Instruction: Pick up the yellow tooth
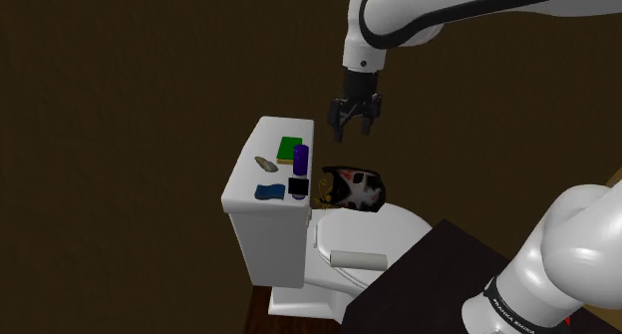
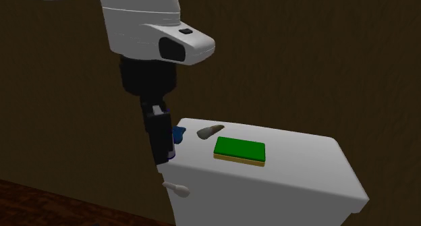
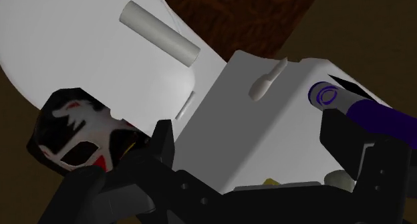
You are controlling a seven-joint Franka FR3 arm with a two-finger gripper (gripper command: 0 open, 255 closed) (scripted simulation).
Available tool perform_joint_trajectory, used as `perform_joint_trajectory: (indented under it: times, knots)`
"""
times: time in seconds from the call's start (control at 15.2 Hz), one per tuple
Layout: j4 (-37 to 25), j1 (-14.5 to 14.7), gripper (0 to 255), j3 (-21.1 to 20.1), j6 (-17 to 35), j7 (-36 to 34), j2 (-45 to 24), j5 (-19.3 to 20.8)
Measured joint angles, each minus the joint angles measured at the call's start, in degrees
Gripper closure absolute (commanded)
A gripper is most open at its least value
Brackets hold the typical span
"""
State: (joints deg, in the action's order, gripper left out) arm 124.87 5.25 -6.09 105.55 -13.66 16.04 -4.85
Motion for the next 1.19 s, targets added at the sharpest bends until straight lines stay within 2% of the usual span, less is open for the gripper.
perform_joint_trajectory:
  times: [0.73,1.19]
  knots:
    - [-18.49,3.24,0,-4.59,4.84,-6.71,-23.57,5.61]
    - [-35.11,6.99,0,-5.3,3.46,-10.25,-39.49,10.5]
